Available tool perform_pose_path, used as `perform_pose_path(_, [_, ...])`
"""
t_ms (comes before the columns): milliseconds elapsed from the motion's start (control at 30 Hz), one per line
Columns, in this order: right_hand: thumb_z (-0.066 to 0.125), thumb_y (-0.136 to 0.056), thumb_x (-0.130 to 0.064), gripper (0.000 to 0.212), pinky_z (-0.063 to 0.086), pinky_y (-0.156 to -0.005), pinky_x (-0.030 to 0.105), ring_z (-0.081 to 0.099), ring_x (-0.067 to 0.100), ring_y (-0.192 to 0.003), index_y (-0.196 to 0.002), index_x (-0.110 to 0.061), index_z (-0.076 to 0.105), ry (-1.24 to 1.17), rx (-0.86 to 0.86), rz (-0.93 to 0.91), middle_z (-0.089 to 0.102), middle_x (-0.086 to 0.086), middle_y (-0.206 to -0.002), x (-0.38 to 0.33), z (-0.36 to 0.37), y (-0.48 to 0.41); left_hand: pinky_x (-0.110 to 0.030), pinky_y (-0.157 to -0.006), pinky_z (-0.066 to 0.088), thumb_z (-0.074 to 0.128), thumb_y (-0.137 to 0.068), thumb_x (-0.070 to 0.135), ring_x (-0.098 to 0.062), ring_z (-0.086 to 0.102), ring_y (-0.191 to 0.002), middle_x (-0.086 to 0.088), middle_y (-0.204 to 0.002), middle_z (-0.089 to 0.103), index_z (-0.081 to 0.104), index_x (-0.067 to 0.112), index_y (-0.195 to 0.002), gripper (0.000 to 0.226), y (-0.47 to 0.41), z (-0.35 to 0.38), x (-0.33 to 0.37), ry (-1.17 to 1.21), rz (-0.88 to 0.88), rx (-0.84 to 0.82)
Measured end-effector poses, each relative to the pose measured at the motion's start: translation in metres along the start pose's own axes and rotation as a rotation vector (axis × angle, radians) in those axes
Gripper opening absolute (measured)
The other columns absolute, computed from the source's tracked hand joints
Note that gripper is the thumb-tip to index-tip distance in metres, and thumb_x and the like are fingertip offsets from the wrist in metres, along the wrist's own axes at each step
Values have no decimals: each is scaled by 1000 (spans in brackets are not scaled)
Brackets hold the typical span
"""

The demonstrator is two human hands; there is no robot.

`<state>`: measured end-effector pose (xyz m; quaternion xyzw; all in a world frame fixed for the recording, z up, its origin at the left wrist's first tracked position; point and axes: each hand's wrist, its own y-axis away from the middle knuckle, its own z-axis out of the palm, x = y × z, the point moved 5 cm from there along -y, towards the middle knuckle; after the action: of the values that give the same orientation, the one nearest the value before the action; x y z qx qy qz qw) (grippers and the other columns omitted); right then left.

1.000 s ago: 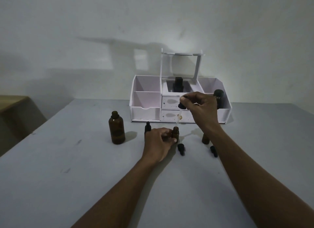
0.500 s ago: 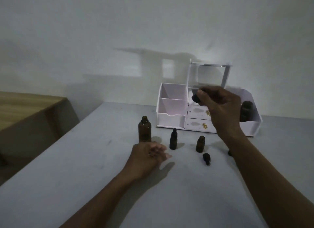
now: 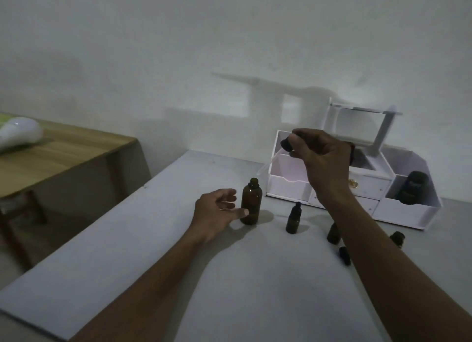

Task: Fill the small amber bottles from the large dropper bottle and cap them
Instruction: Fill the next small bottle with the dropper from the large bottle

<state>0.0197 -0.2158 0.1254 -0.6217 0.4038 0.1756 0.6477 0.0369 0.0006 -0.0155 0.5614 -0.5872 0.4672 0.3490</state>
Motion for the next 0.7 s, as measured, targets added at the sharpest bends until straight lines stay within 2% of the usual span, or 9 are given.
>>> perform_pose_path(100, [72, -89, -21, 12, 61, -85, 36, 74, 8, -84, -100, -27, 71, 27, -41, -1, 75, -16, -85, 2, 8, -4, -31, -92, 55, 93, -59, 25, -11, 69, -99, 3, -115, 71, 64, 18, -126, 73, -6, 3, -2, 9, 21, -69])
perform_pose_path(200, [72, -88, -24, 11, 61, -81, 30, 73, 2, -82, -99, -26, 71, 84, -76, -19, 72, -28, -76, 4, 13, -7, -23, -90, 54, 92, -58, 17, -3, 70, -93, 5, -107, 74, 70, 19, -118, 64, -7, 7, -4, 13, 44, -104])
perform_pose_path(367, [73, -88, -27, 8, 60, -83, 30, 72, -1, -81, -95, -30, 72, 131, -118, -33, 71, -30, -74, 6, 24, -9, -22, -85, 54, 90, -61, 9, -4, 72, -87, 6, -97, 76, 75, 18, -107, 49, -8, 6, -5, 55, 51, -106])
perform_pose_path(467, [73, -88, -25, 8, 58, -82, 24, 70, -5, -77, -96, -26, 73, 165, -146, -46, 70, -27, -74, 7, 31, -9, -20, -83, 53, 90, -62, 10, -3, 72, -87, 7, -97, 76, 75, 19, -107, 48, -9, 7, -6, 49, 61, -113])
perform_pose_path(600, [73, -88, -25, 15, 56, -82, 18, 71, -4, -77, -100, -16, 76, 218, -208, -69, 74, -14, -80, 12, 41, -10, -27, -89, 55, 90, -63, 11, -6, 72, -89, 7, -97, 76, 76, 19, -106, 46, -9, 6, -7, 51, 85, -118])
perform_pose_path(700, [73, -88, -25, 18, 50, -75, 5, 68, -12, -73, -101, -14, 76, 284, -276, -74, 72, -15, -80, 19, 50, -9, -28, -90, 55, 89, -64, 13, -3, 71, -90, 9, -100, 76, 74, 21, -108, 47, -9, 6, -7, 29, 87, -115])
